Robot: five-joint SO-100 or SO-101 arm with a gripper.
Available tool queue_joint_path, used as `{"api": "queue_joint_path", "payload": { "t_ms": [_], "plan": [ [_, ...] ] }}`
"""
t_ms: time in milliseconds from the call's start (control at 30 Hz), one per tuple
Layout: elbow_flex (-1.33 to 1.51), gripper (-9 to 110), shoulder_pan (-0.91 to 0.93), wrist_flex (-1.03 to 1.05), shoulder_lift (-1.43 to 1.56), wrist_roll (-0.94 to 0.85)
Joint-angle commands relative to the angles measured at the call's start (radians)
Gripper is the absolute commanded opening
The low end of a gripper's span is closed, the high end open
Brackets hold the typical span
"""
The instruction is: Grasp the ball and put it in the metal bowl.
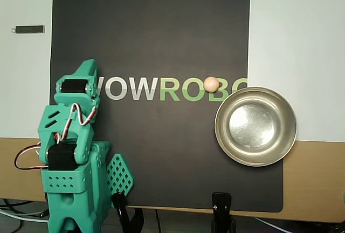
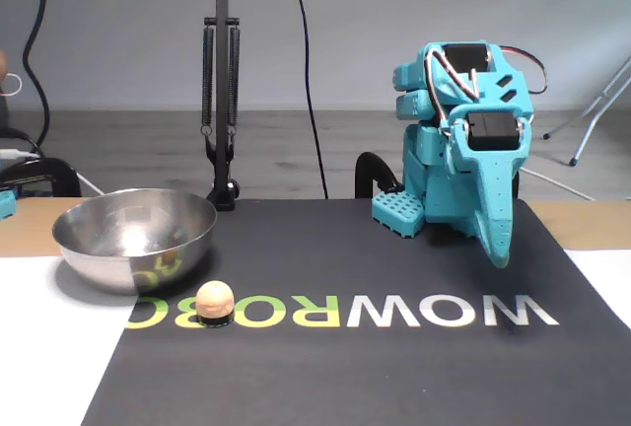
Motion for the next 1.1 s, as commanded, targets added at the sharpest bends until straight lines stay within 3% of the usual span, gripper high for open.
{"api": "queue_joint_path", "payload": {
  "t_ms": [0,733,1067],
  "plan": [
    [0.035,0,0.003,0.005,0.058,0.0],
    [0.032,0,0.002,0.005,0.048,0.0],
    [-0.118,0,0.006,0.018,-0.069,-0.002]
  ]
}}
